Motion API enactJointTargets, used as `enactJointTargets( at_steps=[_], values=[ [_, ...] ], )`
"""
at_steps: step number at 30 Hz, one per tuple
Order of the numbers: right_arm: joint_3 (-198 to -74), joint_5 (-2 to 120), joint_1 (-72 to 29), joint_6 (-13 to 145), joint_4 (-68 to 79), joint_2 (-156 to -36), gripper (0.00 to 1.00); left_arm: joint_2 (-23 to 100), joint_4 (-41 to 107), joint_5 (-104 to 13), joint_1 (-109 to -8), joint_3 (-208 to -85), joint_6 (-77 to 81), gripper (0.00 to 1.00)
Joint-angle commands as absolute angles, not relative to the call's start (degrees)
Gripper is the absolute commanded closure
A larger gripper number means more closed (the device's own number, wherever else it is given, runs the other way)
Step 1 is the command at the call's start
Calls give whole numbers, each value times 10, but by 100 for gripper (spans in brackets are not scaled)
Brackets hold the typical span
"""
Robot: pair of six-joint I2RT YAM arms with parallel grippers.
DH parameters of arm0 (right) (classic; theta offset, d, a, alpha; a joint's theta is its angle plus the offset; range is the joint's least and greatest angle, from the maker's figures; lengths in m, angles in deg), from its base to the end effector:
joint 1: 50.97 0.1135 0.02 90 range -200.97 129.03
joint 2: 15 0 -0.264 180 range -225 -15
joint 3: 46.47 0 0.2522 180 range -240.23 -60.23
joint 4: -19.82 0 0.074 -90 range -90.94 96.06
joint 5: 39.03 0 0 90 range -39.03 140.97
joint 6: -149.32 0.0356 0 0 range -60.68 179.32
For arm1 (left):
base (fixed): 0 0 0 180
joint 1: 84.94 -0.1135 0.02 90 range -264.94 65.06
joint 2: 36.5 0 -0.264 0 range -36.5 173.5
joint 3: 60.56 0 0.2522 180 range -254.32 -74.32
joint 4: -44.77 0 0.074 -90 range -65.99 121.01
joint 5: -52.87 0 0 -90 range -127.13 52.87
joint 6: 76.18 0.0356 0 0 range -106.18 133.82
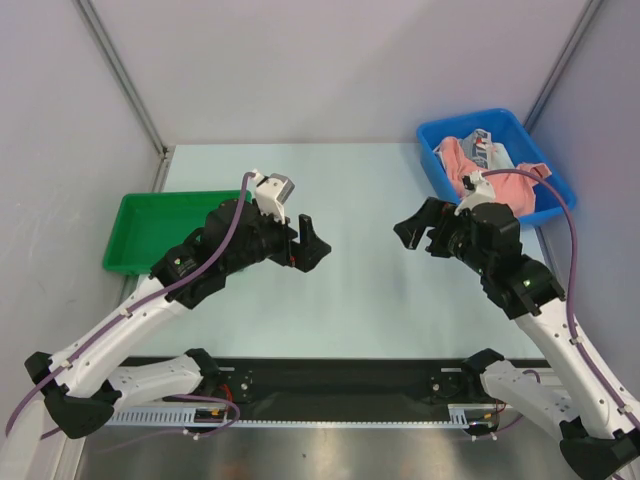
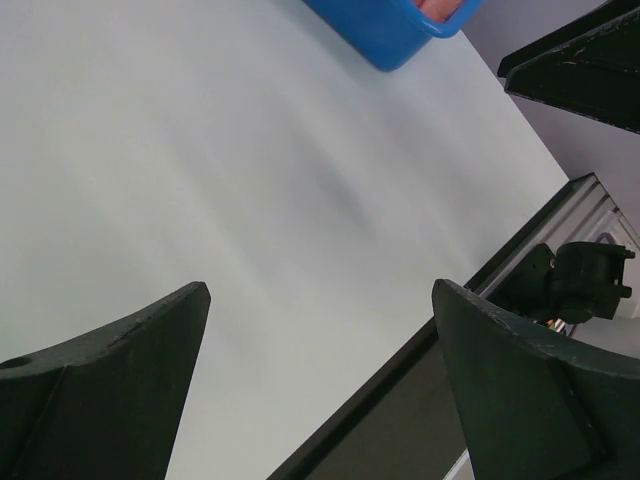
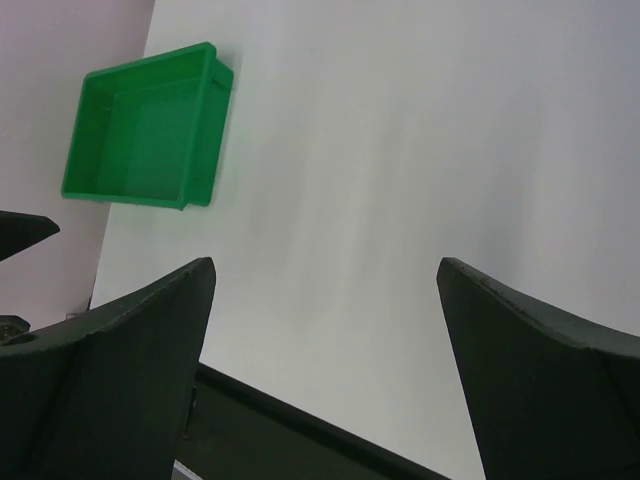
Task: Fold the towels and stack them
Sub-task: Grab crumpled towel
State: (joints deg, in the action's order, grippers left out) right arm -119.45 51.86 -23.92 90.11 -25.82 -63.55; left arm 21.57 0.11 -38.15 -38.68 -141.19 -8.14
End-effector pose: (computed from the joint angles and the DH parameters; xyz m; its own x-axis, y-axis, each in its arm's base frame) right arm 0.1574 0.0810 0.3760 -0.5162 0.3111 -0.7980 -0.2368 0.8435 0.4820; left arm 0.1481 -0.1556 0.3931 -0.5156 -0.0020 -0.8568 0.5833 0.7317 -0.3527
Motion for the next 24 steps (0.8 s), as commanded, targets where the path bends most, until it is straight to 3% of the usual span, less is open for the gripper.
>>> enactJointTargets(
  at_steps=[1, 10, 13, 14, 16, 18, 20, 24],
  values=[
    [-1210, 510, -241, 892, -247, -625, 0, 200, 9, -373, -388, -1428, -74, 0],
    [-1230, 418, -243, 861, -265, -649, 0, 222, 13, -343, -388, -1452, -36, 0],
    [-1282, 387, -322, 823, -272, -738, 2, 250, 6, -328, -388, -1472, -32, 0],
    [-1296, 389, -354, 820, -283, -772, 4, 257, 4, -332, -388, -1474, -34, 0],
    [-1328, 453, -449, 801, -277, -859, 18, 263, 9, -349, -388, -1465, -44, 0],
    [-1348, 437, -503, 795, -272, -935, 33, 256, 19, -358, -388, -1453, -48, 0],
    [-1371, 418, -535, 794, -269, -979, 39, 245, 23, -360, -388, -1440, -48, 0],
    [-1381, 553, -597, 787, -207, -1063, 42, 231, 16, -349, -388, -1427, -47, 0]
  ],
)
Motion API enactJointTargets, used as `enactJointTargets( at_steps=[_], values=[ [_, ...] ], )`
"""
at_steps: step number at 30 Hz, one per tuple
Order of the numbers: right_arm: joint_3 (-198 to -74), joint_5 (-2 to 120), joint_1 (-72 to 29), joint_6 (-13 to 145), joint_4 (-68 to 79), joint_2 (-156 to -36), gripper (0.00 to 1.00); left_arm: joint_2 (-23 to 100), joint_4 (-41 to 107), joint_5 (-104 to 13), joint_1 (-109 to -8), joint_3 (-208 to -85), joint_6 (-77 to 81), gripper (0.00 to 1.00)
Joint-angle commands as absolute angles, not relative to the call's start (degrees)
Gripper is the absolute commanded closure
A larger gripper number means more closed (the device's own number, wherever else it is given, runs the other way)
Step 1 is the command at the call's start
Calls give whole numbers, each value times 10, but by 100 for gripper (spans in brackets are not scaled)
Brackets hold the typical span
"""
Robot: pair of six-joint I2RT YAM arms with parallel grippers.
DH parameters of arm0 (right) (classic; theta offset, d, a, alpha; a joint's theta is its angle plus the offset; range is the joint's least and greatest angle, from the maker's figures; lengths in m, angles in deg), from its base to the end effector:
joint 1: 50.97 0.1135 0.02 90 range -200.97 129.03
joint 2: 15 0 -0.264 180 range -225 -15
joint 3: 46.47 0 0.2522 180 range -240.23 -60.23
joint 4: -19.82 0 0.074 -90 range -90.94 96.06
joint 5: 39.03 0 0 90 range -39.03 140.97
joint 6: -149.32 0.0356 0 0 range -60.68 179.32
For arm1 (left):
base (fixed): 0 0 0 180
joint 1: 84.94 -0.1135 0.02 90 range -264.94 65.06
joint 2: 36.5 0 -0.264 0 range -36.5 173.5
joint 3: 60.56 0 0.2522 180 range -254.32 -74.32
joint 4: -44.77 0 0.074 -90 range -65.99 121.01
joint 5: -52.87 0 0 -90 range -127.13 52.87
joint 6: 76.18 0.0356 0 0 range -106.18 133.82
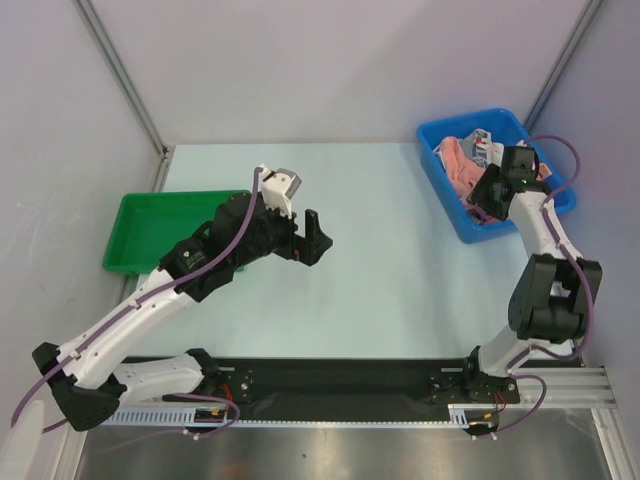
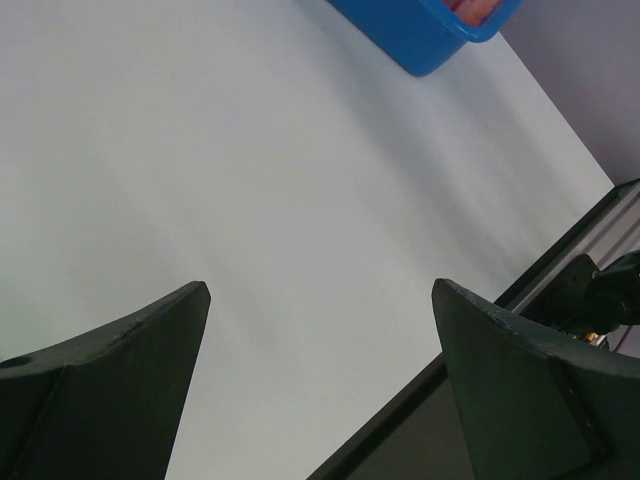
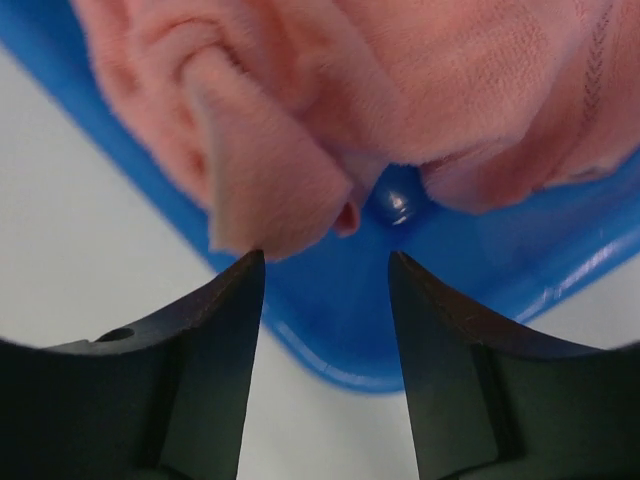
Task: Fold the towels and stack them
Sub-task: Grab crumpled towel, then move the towel to the center of the board
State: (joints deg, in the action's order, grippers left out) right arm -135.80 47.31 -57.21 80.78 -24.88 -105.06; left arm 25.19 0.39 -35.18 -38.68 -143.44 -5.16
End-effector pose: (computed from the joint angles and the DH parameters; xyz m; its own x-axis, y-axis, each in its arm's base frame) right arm 0.3470 -0.0402 0.2963 -0.6031 0.4332 -0.6698 0.4015 0.8904 0.2144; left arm 0.1604 -0.1658 0.3939 -0.4853 0.0369 -0.8736 0.5738 0.7673 -0.2863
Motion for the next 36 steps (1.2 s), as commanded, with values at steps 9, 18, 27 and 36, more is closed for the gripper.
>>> enactJointTargets(
  at_steps=[9, 18, 27, 36],
  values=[
    [-1395, 604, -614, 764, -124, -1141, 64, 236, 20, -336, -389, -1394, -60, 0],
    [-1415, 638, -611, 725, -35, -1065, 100, 233, 22, -345, -389, -1398, -67, 0],
    [-1601, 642, -535, 712, -161, -977, 100, 251, 29, -310, -428, -1440, -63, 0],
    [-1647, 756, -355, 778, -190, -884, 100, 237, 30, -405, -593, -1464, -121, 0]
  ],
)
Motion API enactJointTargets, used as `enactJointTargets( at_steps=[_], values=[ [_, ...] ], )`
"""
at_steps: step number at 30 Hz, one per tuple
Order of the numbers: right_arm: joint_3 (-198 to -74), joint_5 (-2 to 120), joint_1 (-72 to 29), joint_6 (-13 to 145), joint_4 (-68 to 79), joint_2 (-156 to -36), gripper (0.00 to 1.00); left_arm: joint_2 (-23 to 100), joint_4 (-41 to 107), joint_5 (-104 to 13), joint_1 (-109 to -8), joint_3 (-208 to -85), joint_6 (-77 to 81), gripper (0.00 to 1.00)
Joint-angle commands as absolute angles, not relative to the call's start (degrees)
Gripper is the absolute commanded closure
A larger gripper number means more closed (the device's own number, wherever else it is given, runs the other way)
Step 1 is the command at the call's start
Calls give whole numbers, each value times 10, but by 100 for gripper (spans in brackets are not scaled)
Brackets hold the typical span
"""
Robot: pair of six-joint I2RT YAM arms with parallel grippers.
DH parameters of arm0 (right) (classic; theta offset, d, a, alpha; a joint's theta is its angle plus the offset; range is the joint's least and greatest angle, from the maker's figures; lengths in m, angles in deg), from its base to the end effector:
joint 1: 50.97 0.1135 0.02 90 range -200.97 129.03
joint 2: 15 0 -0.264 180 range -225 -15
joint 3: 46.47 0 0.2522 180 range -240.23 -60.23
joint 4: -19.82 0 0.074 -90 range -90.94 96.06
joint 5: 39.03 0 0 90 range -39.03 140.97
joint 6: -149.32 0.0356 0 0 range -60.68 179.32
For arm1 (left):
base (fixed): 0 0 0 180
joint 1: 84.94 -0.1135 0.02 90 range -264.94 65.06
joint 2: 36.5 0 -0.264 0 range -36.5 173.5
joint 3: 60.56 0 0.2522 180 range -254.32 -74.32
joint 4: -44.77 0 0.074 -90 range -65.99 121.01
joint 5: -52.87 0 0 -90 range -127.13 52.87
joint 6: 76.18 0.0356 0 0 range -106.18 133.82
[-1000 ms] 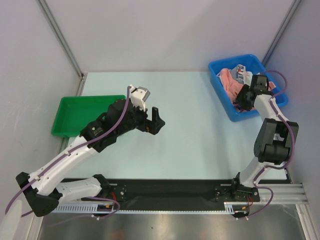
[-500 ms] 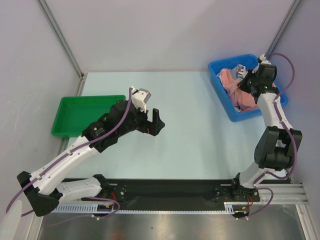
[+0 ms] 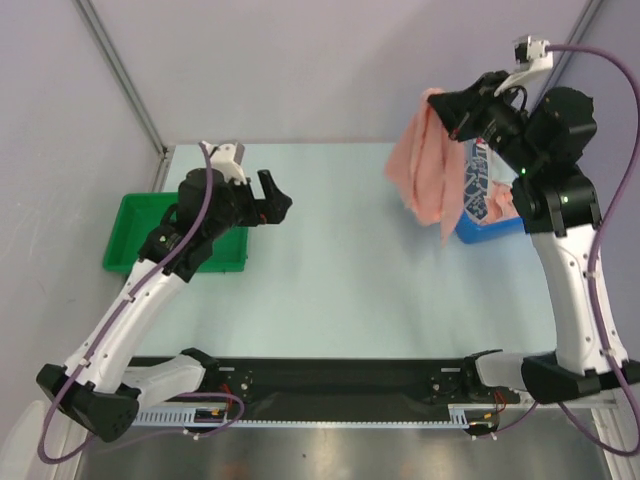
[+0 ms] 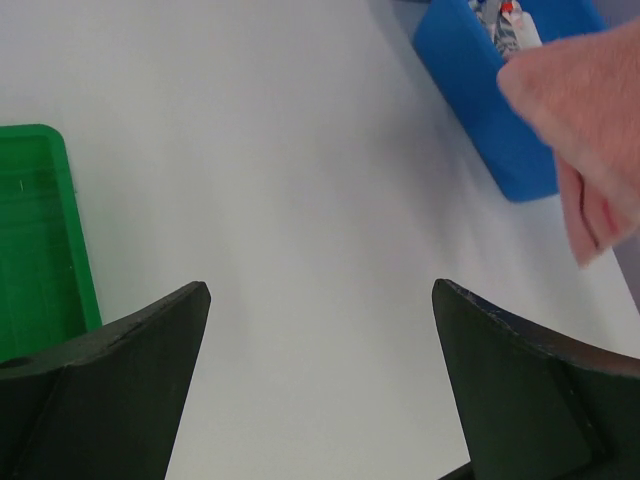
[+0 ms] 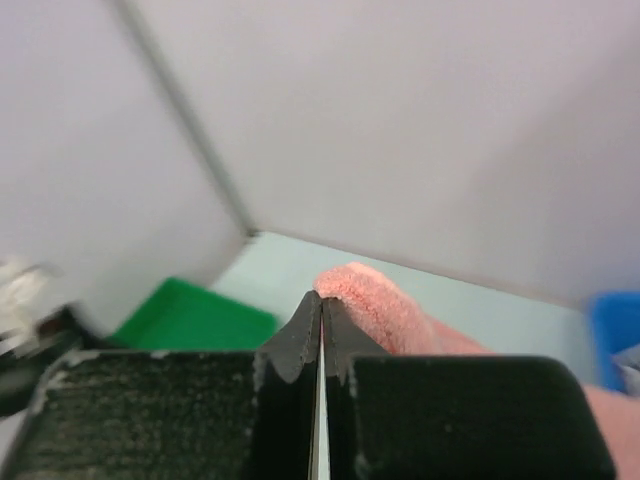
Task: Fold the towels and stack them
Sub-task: Move the towel to the center of the board
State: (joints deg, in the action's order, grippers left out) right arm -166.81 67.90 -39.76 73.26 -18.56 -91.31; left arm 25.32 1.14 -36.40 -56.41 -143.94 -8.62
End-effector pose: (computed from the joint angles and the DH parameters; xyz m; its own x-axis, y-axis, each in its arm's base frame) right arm 0.2397 0.0581 0.5559 -0.0196 0.2311 -0.9727 -0.4797 0.8515 0.2119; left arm 0.2036 -0.1101 0.3977 -0.4835 -0.1716 -0.8584 0.3058 0.8857 -0.3493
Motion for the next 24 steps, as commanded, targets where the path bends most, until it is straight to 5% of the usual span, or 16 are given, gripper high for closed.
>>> enactJointTargets(
  at_steps=[1, 11, 13, 14, 17, 24],
  values=[
    [-1616, 767, -338, 788, -175, -872, 100, 231, 31, -407, -608, -1458, -125, 0],
    [-1056, 705, -99, 861, -119, -728, 99, 198, 24, -399, -619, -1331, -119, 1],
    [-1037, 654, -62, 860, -169, -730, 93, 201, 24, -399, -619, -1314, -111, 2],
    [-1042, 633, -59, 872, -192, -729, 77, 210, 33, -406, -618, -1310, -102, 3],
    [-1092, 535, -62, 893, -264, -718, 54, 240, 54, -422, -617, -1312, -89, 5],
    [-1103, 375, -81, 1039, -340, -727, 55, 455, 77, -435, -522, -1445, -6, 10]
  ],
)
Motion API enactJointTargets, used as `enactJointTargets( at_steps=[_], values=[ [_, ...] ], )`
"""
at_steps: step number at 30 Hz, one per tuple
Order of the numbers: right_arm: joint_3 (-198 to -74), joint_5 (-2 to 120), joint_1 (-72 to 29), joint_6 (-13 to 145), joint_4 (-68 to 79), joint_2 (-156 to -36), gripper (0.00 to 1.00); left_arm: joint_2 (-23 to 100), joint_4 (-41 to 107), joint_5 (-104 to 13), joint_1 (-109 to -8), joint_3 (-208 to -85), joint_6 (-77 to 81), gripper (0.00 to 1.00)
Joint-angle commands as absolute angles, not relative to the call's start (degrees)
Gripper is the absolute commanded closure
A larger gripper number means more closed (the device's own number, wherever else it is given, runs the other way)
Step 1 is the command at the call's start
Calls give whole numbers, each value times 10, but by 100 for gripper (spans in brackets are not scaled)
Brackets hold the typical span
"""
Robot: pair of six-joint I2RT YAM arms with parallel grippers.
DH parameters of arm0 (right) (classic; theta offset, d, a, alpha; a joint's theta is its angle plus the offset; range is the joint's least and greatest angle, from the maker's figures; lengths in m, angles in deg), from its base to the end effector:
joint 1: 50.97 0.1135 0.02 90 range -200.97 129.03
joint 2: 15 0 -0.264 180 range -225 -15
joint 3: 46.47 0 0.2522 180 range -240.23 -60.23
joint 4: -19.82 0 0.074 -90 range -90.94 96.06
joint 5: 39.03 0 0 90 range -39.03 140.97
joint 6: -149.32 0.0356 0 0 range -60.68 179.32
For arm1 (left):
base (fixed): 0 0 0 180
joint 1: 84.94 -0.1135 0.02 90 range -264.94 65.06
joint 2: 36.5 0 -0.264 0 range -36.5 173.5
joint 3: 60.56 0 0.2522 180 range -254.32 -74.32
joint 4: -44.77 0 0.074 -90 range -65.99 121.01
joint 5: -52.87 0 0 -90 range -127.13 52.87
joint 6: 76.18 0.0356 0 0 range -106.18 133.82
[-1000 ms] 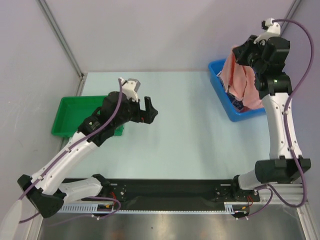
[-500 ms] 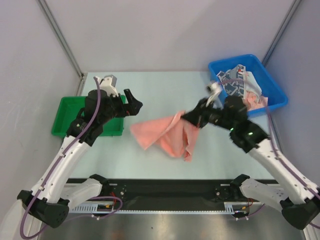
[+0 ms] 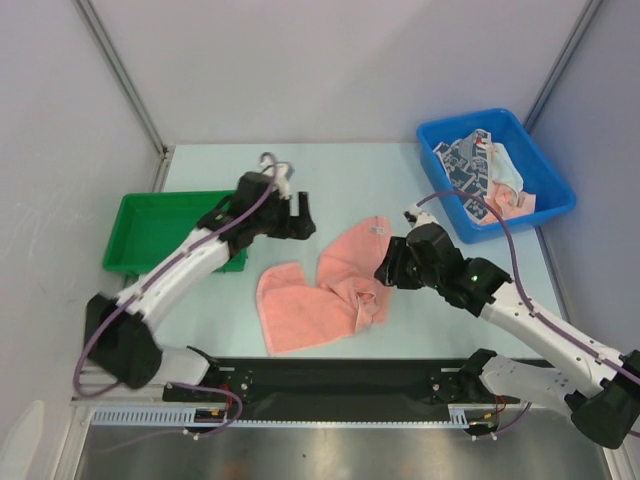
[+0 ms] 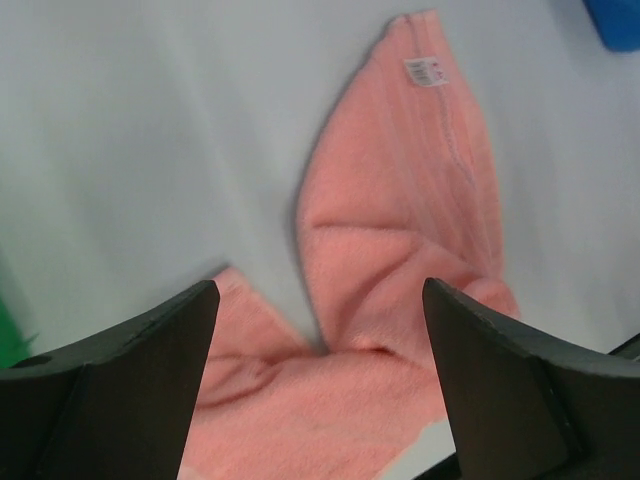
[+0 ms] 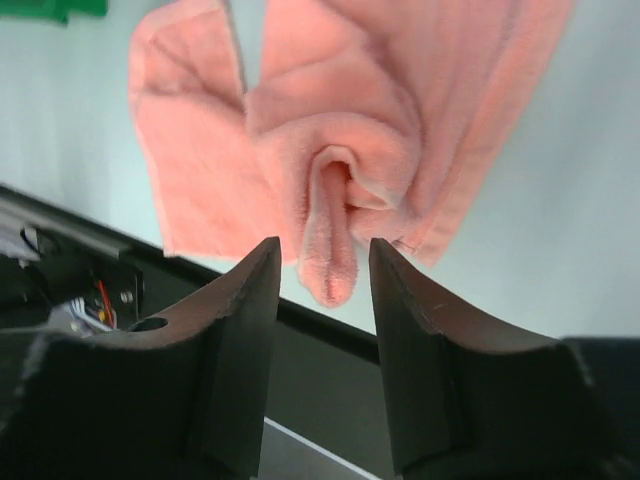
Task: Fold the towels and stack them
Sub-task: Move the towel to the center of the board
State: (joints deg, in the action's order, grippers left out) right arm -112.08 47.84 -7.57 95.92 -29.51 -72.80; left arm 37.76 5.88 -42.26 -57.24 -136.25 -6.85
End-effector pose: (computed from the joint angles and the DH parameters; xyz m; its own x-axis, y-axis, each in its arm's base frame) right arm 0.1548 0.1437 0.2985 -0.7780 0.0837 -0.6227 -0.2398 0.8765 0.4174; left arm 0.2530 -0.1364 0.3073 -0.6894 -0.0351 -0.7235 0.3019 0.8940 -0.3311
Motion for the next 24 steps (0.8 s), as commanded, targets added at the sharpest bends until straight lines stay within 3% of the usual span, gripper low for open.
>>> enactJointTargets(
  at_steps=[1, 8, 16, 24],
  values=[
    [-1088, 377, -84, 1058, -331, -730, 56, 517, 59, -438, -512, -1515, 5, 11],
    [-958, 393, -94, 1082, -232, -735, 67, 710, 84, -508, -500, -1678, 65, 20],
    [-882, 402, -97, 1057, -102, -739, 69, 886, 47, -527, -484, -1826, 114, 22],
    [-841, 395, -97, 1045, -23, -759, 71, 976, 52, -549, -475, -1879, 122, 23]
  ],
)
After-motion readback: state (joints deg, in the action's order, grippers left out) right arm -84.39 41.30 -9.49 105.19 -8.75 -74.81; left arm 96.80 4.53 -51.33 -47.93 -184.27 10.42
